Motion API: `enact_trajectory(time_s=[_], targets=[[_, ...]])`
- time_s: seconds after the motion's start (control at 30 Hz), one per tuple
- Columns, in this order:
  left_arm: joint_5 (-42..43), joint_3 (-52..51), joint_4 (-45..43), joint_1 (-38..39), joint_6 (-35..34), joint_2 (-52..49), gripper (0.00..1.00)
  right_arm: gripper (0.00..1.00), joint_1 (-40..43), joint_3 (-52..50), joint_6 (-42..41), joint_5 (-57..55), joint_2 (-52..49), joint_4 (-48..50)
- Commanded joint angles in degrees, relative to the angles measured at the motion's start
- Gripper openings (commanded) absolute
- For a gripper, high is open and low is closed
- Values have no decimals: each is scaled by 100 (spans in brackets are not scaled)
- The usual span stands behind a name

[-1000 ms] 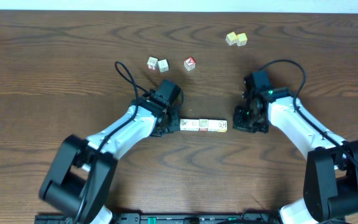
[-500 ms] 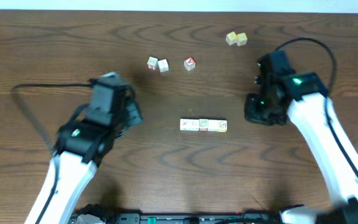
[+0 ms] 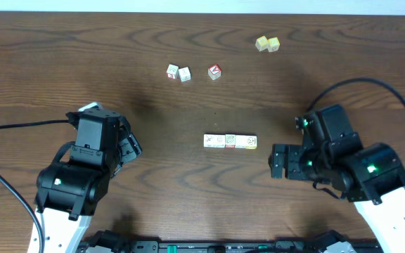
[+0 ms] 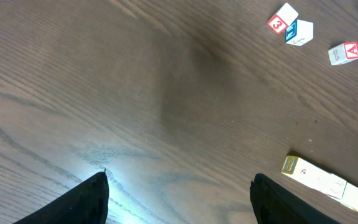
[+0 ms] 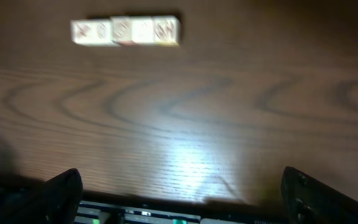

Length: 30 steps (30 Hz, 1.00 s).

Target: Lift 5 blocks

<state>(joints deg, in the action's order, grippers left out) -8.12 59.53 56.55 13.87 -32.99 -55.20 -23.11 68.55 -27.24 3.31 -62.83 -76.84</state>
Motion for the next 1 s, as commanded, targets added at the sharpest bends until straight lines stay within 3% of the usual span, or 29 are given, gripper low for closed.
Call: enact_trajectory(time_s=[0.0, 0.63, 0.83, 0.97], targets=[[-157, 90, 22, -35, 33, -57, 74, 99, -57, -407, -299, -131, 13, 35], [-157, 90, 22, -35, 33, -92, 75, 99, -57, -874, -289, 4, -17, -9], [-157, 90, 22, -35, 33, -92, 75, 99, -48, -890, -87, -79, 33, 33], [-157, 90, 22, -35, 31, -92, 75, 99, -42, -1040, 511, -195, 234, 706]])
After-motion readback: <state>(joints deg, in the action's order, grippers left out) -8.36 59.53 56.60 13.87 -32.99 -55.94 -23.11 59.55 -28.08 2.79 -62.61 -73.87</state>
